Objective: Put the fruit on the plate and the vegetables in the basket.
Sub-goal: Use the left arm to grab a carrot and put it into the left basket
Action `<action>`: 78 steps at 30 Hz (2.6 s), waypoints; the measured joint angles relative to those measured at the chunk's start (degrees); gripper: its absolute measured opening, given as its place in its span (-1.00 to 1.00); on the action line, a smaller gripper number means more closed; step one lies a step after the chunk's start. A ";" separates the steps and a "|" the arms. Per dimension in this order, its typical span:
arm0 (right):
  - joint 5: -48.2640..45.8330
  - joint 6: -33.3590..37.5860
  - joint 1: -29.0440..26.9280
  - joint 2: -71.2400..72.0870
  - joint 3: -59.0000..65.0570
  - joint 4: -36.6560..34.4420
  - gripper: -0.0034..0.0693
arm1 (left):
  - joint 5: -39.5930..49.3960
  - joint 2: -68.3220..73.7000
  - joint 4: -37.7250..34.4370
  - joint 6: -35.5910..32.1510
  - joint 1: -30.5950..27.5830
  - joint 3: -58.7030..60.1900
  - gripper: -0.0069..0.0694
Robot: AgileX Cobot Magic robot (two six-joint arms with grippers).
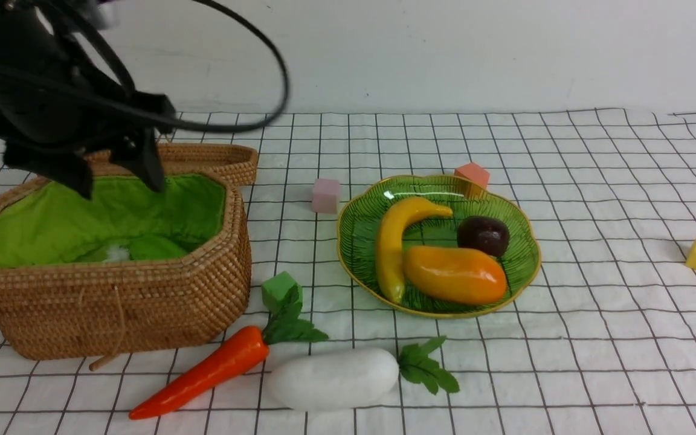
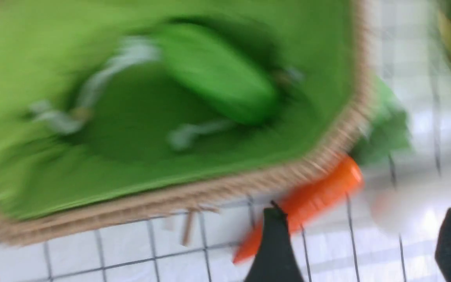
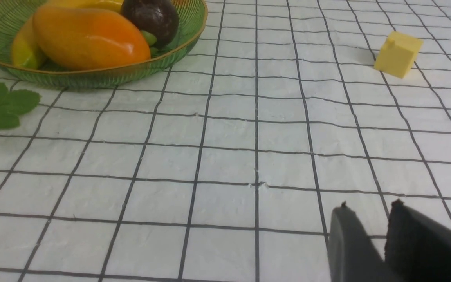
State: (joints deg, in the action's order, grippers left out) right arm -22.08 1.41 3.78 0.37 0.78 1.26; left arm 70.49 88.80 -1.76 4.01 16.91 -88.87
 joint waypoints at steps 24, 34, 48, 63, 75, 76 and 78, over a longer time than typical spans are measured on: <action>0.00 -0.02 0.00 0.00 0.00 0.00 -0.35 | -34.83 5.07 12.39 -21.39 11.09 35.61 0.83; 0.00 -0.07 0.00 0.00 0.00 0.00 -0.31 | -38.81 10.26 14.20 -20.42 11.09 35.67 0.64; 0.00 -0.20 0.00 0.00 0.00 0.00 -0.26 | -24.25 3.29 17.08 -16.89 11.09 30.15 -0.09; 0.00 -0.20 0.00 0.00 0.00 0.00 -0.25 | -35.34 -12.05 47.10 0.26 0.47 24.19 -0.09; 0.00 -0.20 0.00 0.00 0.00 0.00 -0.25 | -41.85 -4.15 48.50 0.50 -4.81 27.14 0.28; 0.00 -0.20 0.00 0.00 0.00 0.00 -0.25 | -42.08 -4.15 48.11 -0.60 -4.81 28.10 0.37; 0.00 -0.20 0.00 0.00 0.00 0.00 -0.25 | -42.13 -4.28 47.82 -1.92 -4.81 29.78 0.52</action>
State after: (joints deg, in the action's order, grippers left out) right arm -22.08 1.21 3.78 0.37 0.78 1.26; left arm 28.36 84.52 46.06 2.09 12.10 -59.09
